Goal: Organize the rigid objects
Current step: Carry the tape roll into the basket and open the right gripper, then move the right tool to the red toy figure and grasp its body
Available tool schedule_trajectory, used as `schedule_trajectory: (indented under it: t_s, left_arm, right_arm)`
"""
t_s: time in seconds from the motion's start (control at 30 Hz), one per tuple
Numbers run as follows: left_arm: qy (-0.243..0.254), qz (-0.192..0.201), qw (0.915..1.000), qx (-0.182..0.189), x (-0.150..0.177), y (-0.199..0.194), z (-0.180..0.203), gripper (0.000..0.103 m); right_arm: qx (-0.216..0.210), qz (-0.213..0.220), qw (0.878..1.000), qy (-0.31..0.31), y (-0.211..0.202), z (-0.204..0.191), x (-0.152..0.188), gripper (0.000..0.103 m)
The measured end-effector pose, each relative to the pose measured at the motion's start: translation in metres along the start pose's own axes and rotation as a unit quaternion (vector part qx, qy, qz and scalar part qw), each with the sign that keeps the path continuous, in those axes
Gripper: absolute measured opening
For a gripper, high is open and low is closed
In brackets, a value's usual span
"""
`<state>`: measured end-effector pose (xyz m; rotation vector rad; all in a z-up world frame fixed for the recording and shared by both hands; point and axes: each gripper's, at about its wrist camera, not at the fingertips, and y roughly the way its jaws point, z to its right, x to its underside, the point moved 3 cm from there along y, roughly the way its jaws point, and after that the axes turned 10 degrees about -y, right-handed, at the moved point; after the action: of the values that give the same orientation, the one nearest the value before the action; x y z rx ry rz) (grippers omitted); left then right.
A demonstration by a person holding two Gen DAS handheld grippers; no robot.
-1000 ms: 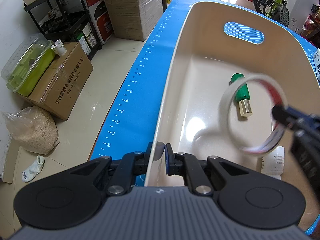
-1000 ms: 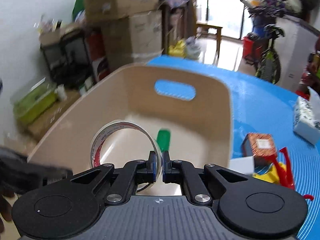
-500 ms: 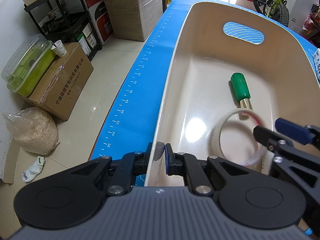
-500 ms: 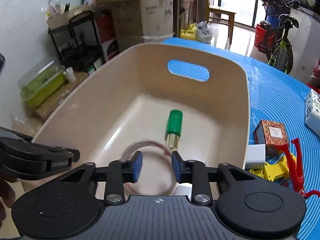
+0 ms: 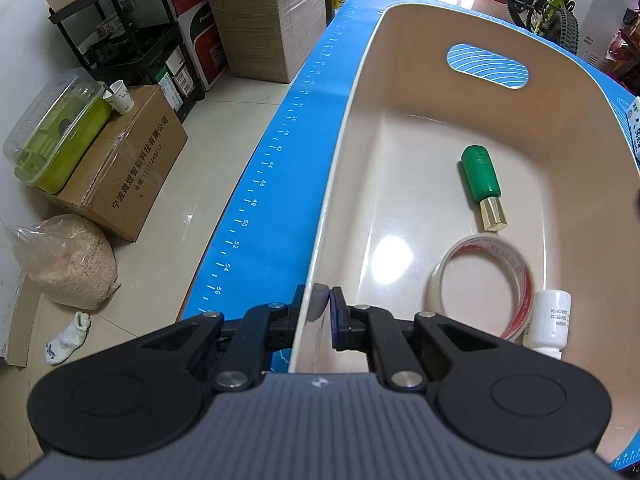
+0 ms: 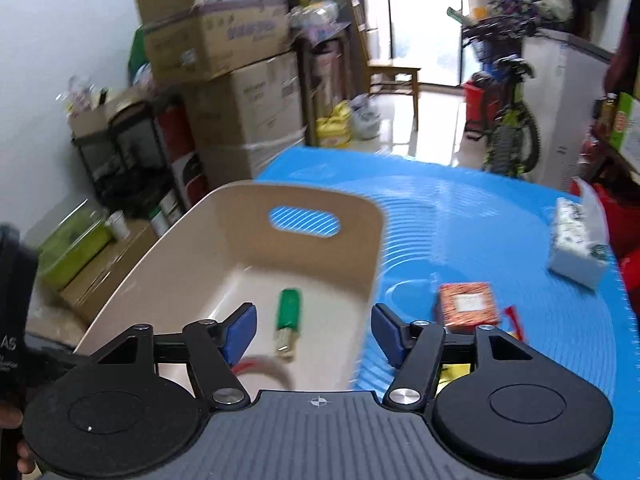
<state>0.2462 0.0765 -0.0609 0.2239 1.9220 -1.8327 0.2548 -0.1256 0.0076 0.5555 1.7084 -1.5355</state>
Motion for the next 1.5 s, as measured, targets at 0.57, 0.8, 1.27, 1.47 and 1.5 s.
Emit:
schedule_trajectory:
  t_s: [0.57, 0.8, 1.27, 1.47, 1.5]
  left_arm:
    - [-0.003, -0.001, 1.0000, 0.001, 0.001, 0.000, -0.001, 0.013]
    - [-0.004, -0.001, 1.0000, 0.001, 0.001, -0.001, -0.001, 0.013]
    - [-0.002, 0.000, 1.0000, -0.001, 0.001, -0.002, -0.002, 0.013]
    - [-0.003, 0.000, 1.0000, -0.001, 0.001, -0.003, -0.002, 0.013]
    - [-0.004, 0.000, 1.0000, -0.001, 0.001, -0.002, -0.002, 0.013]
  right_arm:
    - [0.145, -0.073, 0.983, 0.089, 0.037, 0.140, 0.077, 0.076]
    - [0.144, -0.099, 0.979, 0.100, 0.052, 0.159, 0.103, 0.076]
    - [0.128, -0.082, 0.985, 0.077, 0.080, 0.155, 0.121, 0.067]
    - [0.108, -0.061, 0.991, 0.048, 0.074, 0.144, 0.114, 0.065]
    - [0.105, -0.055, 0.992, 0.049, 0.071, 0.143, 0.112, 0.065]
